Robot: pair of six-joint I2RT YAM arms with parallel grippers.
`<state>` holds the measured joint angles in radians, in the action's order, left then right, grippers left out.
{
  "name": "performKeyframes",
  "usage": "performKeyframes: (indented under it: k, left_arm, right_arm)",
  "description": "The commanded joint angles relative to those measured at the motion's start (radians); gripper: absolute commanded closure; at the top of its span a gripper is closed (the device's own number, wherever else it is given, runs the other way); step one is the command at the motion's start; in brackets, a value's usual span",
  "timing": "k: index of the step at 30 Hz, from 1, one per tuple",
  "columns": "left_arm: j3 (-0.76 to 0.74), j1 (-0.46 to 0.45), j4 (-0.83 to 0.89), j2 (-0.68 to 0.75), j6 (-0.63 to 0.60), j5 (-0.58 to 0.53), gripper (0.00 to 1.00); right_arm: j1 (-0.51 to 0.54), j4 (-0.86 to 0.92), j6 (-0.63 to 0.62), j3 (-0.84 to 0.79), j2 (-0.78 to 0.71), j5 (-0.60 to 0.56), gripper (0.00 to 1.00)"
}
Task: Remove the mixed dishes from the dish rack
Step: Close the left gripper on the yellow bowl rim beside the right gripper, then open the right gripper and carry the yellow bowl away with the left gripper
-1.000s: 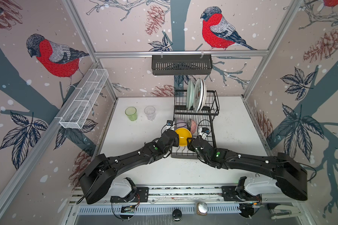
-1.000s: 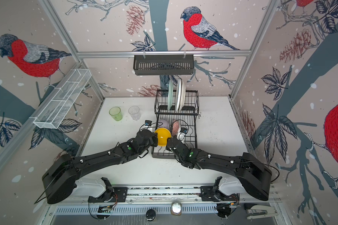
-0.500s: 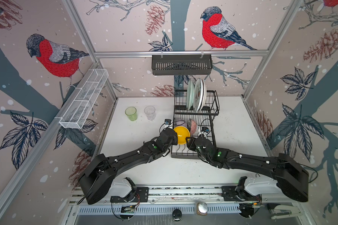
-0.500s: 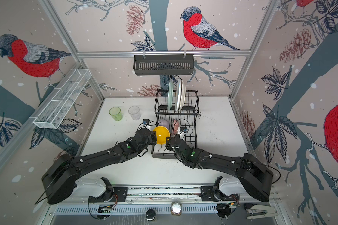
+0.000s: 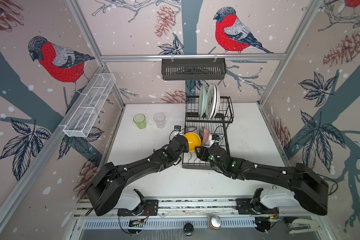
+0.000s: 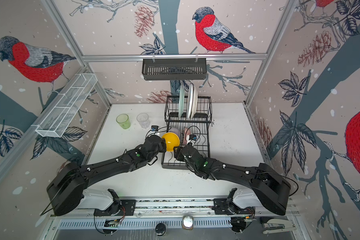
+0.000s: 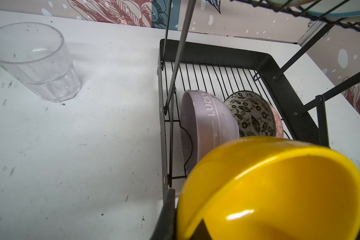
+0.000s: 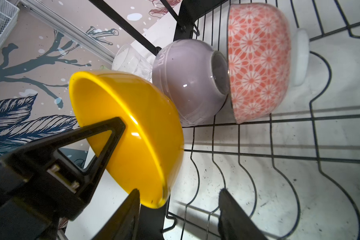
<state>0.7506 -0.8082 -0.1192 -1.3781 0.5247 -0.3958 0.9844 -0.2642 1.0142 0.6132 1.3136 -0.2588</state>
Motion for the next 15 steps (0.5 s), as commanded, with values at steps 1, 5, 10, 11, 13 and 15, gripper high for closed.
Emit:
performKeyframes:
  k: [1, 5, 10, 11, 13, 15]
  left_arm:
    - [0.008, 0.008, -0.013, -0.001, 0.012, -0.019, 0.91]
    - [0.000, 0.022, -0.005, 0.008, 0.016, -0.022, 0.91]
    - [-0.018, 0.047, 0.013, 0.036, 0.013, -0.029, 0.91]
    - [-0.023, 0.052, 0.018, 0.042, 0.012, -0.032, 0.91]
    - [-0.034, 0.065, 0.034, 0.060, 0.013, -0.039, 0.91]
    - [-0.044, 0.078, 0.052, 0.079, 0.014, -0.047, 0.91]
  right_arm:
    - [-0.002, -0.036, -0.023, -0.006, -0.020, 0.012, 0.39]
    - [-0.003, -0.031, -0.026, -0.019, -0.054, 0.003, 0.39]
    - [-0.002, -0.010, -0.024, -0.047, -0.108, -0.037, 0.38]
    - [-0.001, -0.001, -0.022, -0.051, -0.117, -0.049, 0.38]
    - [-0.002, 0.019, -0.021, -0.060, -0.131, -0.073, 0.37]
    - [-0.002, 0.033, -0.020, -0.070, -0.145, -0.089, 0.36]
